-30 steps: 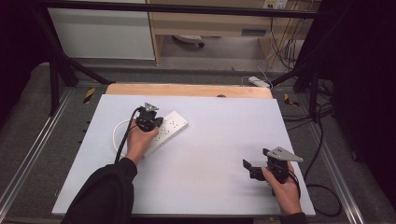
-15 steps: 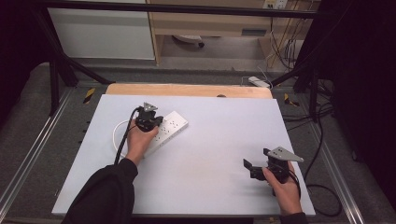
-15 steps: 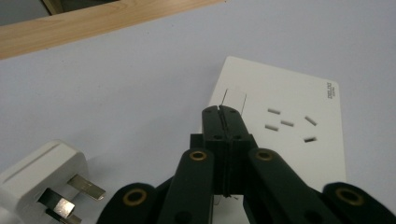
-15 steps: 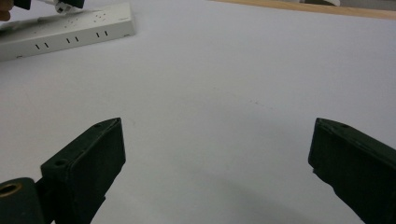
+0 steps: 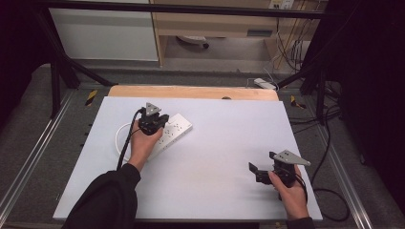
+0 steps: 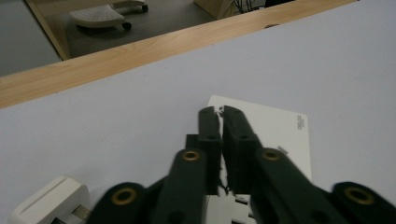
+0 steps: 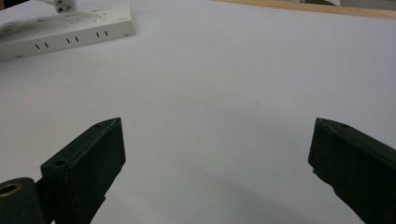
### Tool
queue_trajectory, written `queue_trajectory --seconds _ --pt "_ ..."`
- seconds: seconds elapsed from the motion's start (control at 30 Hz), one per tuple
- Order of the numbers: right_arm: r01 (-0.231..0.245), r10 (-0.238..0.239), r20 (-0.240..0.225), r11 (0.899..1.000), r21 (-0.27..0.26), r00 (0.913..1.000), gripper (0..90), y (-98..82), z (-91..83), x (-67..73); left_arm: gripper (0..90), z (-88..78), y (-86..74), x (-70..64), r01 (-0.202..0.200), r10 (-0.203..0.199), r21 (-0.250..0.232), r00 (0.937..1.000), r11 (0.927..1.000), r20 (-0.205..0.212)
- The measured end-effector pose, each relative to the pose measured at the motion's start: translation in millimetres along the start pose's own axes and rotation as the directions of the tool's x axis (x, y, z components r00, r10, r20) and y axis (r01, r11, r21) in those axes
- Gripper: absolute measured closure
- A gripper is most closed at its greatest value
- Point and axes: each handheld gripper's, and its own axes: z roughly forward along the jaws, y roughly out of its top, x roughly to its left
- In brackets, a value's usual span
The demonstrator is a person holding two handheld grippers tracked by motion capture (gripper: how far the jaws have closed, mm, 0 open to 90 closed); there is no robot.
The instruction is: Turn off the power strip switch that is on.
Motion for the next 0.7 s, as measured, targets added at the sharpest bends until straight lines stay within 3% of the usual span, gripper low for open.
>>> queue_trajectory --seconds 0.17,0.37,0.47,0.57,0.7 --pt "0.000 0.000 -0.001 1.000 0.000 1.0000 4.3 0.0 0.0 0.1 63.4 -0.9 0.4 -2.7 -0.005 0.006 -0.012 0.9999 0.9999 0.015" --pt "0.000 0.000 0.000 1.000 0.000 1.0000 4.3 -0.1 0.0 0.3 45.1 -0.9 1.2 -5.8 0.025 -0.025 -0.006 0.9980 0.9997 0.058" --pt "-0.003 0.003 0.001 1.000 0.001 1.0000 4.3 -0.3 -0.2 0.4 31.2 -2.7 2.0 -7.2 0.028 -0.028 0.000 0.9980 0.9996 0.056" --pt "0.002 -0.002 0.001 1.000 0.001 1.0000 4.3 0.0 0.1 0.5 19.0 -5.7 4.3 -6.2 0.056 -0.056 -0.012 0.9973 0.9983 0.049" --pt "0.000 0.000 0.000 1.000 0.002 1.0000 4.3 0.0 0.2 1.3 12.0 -13.7 7.1 -4.7 0.078 -0.077 -0.029 0.9958 0.9965 0.050"
